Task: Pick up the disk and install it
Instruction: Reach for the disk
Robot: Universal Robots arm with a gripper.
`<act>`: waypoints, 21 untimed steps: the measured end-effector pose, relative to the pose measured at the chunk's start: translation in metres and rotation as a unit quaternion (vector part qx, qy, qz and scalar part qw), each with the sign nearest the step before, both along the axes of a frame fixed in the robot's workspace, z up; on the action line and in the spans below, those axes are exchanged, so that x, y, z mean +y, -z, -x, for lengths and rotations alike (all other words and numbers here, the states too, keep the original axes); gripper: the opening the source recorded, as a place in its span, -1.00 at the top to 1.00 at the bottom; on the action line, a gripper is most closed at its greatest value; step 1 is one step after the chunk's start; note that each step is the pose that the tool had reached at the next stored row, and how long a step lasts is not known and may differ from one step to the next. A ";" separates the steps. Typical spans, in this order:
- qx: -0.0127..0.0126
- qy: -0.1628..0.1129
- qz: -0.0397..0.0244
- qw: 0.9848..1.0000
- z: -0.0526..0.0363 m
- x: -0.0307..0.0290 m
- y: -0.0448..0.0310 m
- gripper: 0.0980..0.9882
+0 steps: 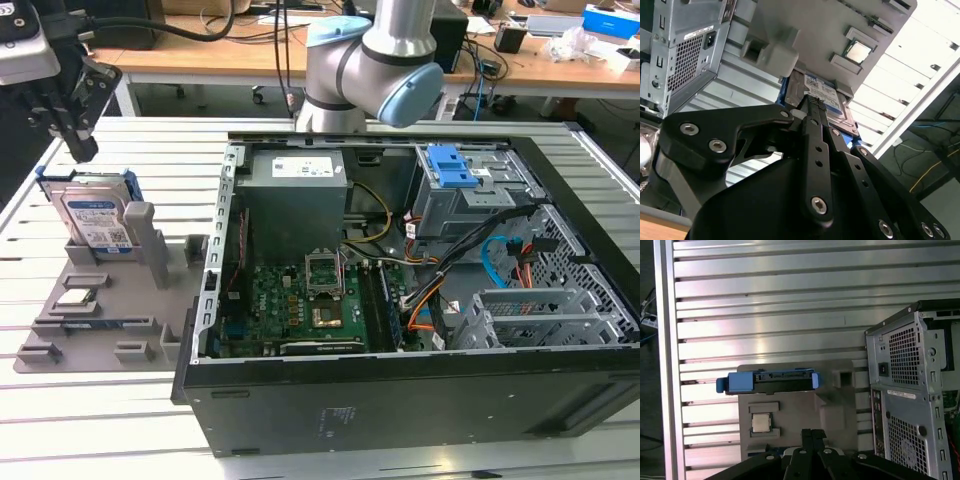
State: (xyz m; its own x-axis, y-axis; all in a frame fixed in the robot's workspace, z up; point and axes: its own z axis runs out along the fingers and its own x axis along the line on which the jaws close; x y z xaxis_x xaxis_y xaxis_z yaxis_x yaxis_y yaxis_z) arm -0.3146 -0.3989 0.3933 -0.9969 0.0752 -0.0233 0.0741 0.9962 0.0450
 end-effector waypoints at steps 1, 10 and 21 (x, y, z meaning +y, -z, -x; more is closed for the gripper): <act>0.000 0.000 0.000 1.000 0.0016 0.0000 0.0000 0.98; 0.000 0.000 0.000 1.000 0.0239 0.0000 0.0000 0.98; 0.000 0.000 0.000 1.000 0.0449 0.0000 0.0000 0.98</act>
